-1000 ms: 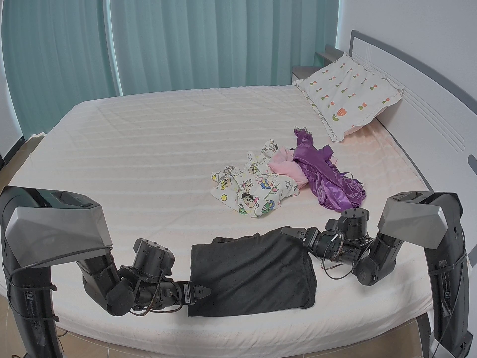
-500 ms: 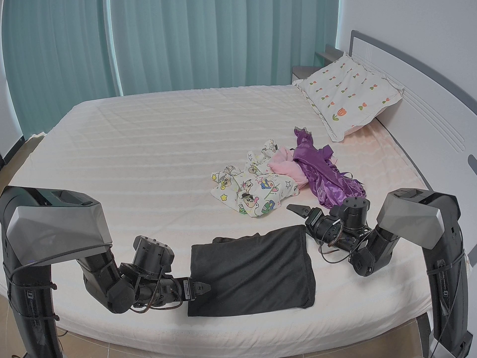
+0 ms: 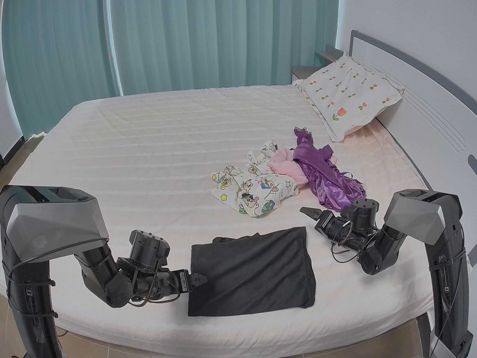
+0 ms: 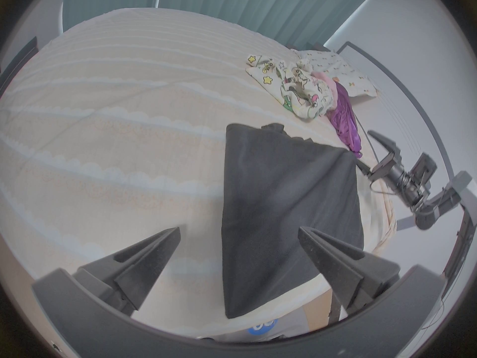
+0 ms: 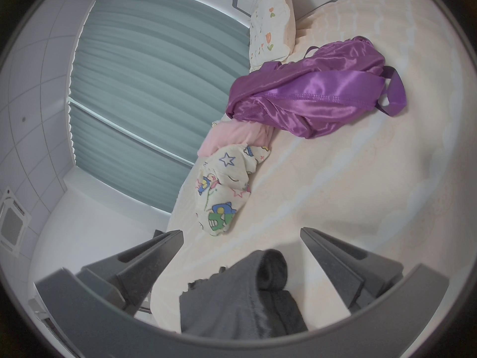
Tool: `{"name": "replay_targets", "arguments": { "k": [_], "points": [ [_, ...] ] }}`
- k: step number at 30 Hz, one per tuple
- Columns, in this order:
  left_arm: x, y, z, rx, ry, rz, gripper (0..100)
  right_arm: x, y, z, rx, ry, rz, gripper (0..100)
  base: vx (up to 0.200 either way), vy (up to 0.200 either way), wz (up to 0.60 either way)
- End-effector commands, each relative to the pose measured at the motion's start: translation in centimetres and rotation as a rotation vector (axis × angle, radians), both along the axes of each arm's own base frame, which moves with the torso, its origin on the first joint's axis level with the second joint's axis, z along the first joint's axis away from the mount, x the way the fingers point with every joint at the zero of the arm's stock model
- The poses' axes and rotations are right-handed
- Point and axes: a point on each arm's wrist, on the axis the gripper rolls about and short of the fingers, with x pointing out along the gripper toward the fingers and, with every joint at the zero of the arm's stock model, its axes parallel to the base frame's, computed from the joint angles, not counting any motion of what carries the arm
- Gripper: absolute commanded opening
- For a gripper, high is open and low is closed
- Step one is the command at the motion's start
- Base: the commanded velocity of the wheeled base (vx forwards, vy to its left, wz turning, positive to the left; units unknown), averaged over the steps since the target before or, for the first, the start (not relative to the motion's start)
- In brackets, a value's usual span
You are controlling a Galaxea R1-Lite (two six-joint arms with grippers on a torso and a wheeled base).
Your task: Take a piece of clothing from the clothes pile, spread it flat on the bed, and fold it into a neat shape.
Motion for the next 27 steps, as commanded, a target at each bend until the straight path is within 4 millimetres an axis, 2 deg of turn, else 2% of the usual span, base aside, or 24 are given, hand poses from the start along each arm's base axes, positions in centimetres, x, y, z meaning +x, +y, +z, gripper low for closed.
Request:
{"name": "replay_targets", "arguments": {
  "k": [1,5,9,10,14,27],
  "points": [
    [0.8,0.0,0.3,-0.022,-0.017,0.032,100,-0.2,0.6,-1.6,-0.026,0.022,0.022,100,0.0,0.0,0.0],
    [2.4,-0.5,0.8,-0.094,-0.035,0.118,100,-0.1,2.0,-1.6,-0.032,0.01,0.055,100,0.0,0.0,0.0],
    [3.6,-0.6,0.7,-0.123,-0.05,0.188,100,0.0,2.2,-1.7,-0.039,0.031,0.059,100,0.0,0.0,0.0],
    [3.9,-0.7,0.4,-0.116,-0.056,0.209,100,0.3,2.1,-1.6,-0.039,0.037,0.055,0,0.0,0.0,0.0],
    [4.8,-0.9,-0.2,-0.091,-0.078,0.261,100,0.6,2.1,-1.7,-0.044,0.046,0.052,0,0.0,0.0,0.0],
    [5.4,-1.0,-0.6,-0.112,-0.087,0.283,100,0.9,1.2,-1.9,-0.062,0.045,-0.012,0,0.0,0.0,0.0]
  ]
}}
